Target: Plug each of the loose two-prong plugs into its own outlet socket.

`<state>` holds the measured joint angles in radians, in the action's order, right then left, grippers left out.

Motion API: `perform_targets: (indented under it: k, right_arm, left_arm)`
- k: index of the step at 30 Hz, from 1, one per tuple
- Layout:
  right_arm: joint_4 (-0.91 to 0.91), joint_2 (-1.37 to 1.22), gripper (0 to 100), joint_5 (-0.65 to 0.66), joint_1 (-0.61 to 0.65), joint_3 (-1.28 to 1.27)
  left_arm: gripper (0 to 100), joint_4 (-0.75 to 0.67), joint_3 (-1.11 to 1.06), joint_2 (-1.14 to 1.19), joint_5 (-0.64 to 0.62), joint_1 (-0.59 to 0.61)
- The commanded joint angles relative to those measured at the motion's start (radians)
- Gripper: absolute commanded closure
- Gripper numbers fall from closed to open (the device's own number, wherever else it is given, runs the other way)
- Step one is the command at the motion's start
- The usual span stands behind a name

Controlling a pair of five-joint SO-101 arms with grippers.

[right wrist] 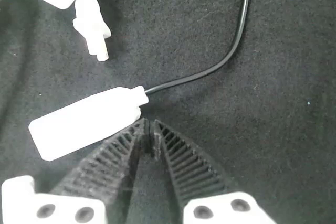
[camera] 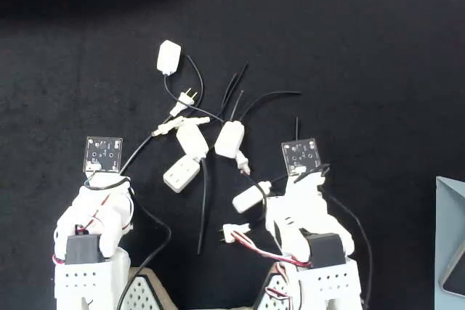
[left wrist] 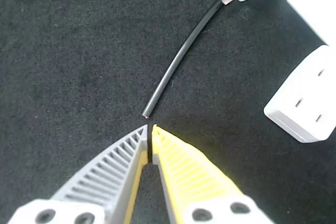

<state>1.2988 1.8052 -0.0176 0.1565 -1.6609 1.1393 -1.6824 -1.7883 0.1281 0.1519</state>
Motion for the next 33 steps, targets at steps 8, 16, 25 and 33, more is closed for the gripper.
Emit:
perform_targets:
  k: [8,16,25,33]
  right_arm:
    - [-0.026,0.081,98.6,0.164,-0.115,0.375]
    - [-0.103,0.071,96.6,0.195,-0.124,0.499]
    - [-0.106,-0.369,90.0,0.212,-0.023,0.638]
    - [-0.041,-0.858,89.7,0.219,0.014,0.897]
  left_arm:
    - [97,0.002,-0.018,0.005,-0.005,-0.004]
    - [97,0.002,-0.018,0.005,-0.005,-0.004]
    - [97,0.002,-0.018,0.005,-0.005,-0.004]
    - [97,0.002,-0.018,0.005,-0.005,-0.004]
